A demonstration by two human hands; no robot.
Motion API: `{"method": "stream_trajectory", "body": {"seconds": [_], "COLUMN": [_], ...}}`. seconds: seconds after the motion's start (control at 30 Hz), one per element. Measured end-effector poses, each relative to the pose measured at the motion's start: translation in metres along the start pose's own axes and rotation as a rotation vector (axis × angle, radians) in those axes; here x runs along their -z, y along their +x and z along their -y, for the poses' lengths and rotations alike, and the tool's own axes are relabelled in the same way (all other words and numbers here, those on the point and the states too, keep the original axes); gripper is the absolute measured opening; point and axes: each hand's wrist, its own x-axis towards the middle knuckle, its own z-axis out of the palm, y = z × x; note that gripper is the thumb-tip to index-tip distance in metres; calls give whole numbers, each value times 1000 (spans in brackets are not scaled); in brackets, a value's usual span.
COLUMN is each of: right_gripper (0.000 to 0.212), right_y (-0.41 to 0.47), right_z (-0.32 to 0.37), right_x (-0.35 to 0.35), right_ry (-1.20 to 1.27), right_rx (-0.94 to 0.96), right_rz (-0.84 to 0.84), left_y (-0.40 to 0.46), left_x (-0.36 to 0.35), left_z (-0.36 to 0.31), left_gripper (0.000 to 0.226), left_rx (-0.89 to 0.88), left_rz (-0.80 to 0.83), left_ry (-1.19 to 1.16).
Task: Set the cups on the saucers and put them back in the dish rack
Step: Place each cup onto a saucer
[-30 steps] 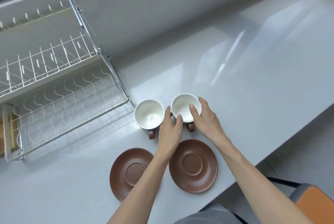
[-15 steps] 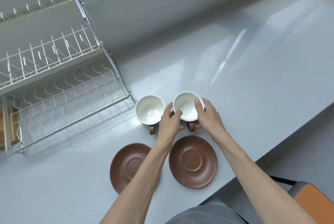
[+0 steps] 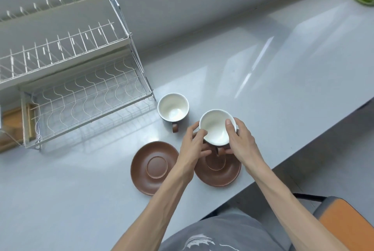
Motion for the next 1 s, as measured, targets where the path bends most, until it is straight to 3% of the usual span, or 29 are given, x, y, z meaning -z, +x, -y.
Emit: {"method": "stream_trajectory", "body": {"seconds": [0.83, 1.0], "right_gripper": [47, 59], "right_y": [-67, -65], "right_z": [-63, -61], "right_x": [-15, -17], "right_ry": [122, 116], "right_rx": [-106, -98], "right_rz": [-16, -16], "left_y": [-46, -40], "left_x": [18, 20], "left_z": [55, 54], "left_gripper": [40, 41], "left_rx": [128, 133], "left_rz": [84, 82], "left_ry": [82, 76]}}
